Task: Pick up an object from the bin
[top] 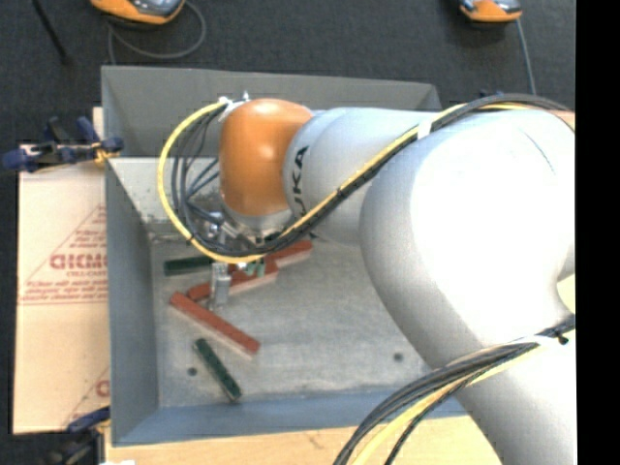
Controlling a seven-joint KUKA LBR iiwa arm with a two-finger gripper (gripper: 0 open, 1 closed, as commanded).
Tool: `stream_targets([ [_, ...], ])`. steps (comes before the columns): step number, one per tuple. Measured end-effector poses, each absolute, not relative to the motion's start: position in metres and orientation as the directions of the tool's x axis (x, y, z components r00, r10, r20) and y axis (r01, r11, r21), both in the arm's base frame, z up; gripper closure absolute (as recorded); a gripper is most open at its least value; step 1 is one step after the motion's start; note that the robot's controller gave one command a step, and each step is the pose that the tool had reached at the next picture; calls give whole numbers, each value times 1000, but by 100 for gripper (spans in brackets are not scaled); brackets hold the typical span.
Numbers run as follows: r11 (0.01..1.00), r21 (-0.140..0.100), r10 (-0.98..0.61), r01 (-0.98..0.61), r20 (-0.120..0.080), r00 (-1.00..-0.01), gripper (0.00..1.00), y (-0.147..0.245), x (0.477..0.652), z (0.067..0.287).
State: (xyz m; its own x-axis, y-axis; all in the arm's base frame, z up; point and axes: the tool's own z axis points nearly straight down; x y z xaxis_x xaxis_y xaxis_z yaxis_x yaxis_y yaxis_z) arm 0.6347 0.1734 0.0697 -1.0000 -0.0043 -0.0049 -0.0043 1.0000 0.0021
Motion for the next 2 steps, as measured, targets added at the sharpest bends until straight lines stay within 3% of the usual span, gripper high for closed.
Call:
stream_targets([
  [1,1000,-1,-4,-4,-6,-1000,100,171,635,71],
  [2,999,1,-45,-45,-14,-999,100,190,640,247],
])
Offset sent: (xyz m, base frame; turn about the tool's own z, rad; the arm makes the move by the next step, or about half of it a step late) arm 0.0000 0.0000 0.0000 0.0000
